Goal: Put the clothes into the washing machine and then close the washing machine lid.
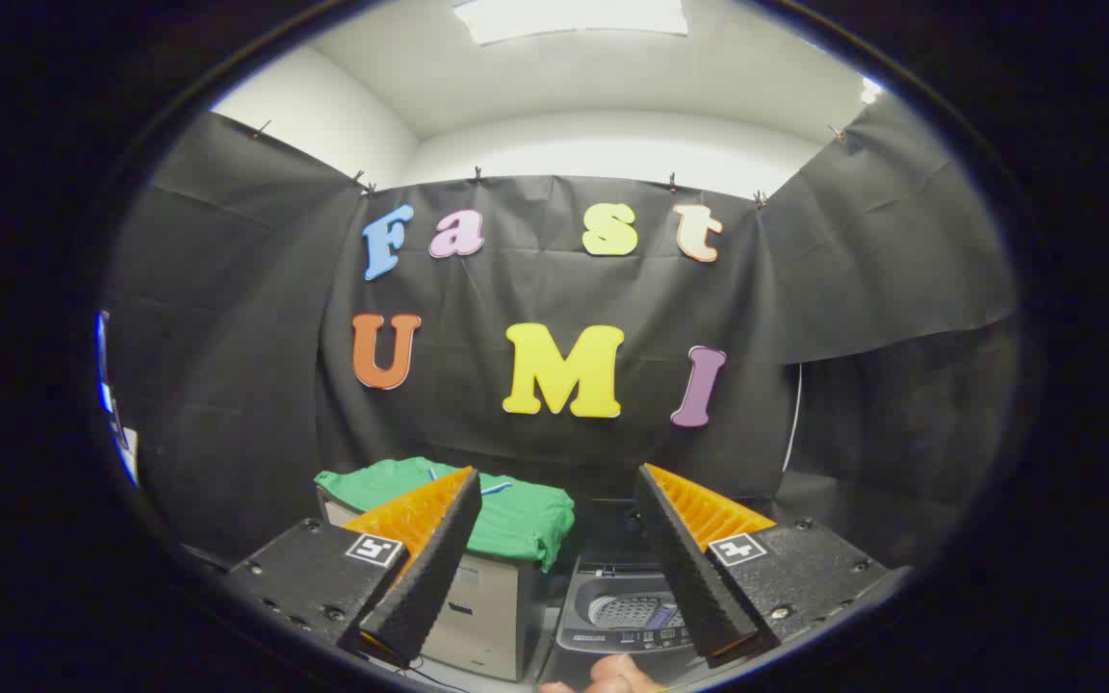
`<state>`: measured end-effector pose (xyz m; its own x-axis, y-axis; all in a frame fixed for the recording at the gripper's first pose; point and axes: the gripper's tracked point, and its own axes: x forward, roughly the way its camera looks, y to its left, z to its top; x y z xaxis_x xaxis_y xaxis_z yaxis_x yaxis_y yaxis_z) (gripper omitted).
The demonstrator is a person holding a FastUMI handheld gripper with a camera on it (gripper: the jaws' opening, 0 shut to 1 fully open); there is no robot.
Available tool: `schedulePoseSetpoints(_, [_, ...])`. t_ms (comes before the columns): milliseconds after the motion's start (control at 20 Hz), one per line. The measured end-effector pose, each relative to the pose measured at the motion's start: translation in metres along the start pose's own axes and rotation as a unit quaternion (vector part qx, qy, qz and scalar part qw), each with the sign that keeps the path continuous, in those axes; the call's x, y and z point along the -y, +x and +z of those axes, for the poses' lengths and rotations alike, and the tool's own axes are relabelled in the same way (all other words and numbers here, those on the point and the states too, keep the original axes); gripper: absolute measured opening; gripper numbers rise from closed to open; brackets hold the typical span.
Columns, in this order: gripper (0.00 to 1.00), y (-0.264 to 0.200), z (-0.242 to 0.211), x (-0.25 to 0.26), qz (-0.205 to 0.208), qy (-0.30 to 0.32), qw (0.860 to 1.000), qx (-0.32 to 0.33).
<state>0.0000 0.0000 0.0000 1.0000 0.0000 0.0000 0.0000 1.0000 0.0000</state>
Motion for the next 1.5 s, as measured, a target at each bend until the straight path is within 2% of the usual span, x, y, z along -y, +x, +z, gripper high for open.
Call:
schedulePoseSetpoints(450, [1.00,0.010,-0.001,0.014,-0.018,0.011,1.000,-0.004])
schedulePoseSetpoints(700, [1.00,0.015,0.004,0.004,-0.021,0.010,1.000,-0.006])
schedulePoseSetpoints(1050, [1.00,0.035,0.015,-0.049,-0.007,0.006,1.000,-0.013])
schedulePoseSetpoints(1300, [1.00,0.074,0.007,-0.100,0.021,0.052,0.995,-0.082])
schedulePoseSetpoints(1500, [1.00,0.122,-0.001,-0.134,0.048,0.054,0.989,-0.130])
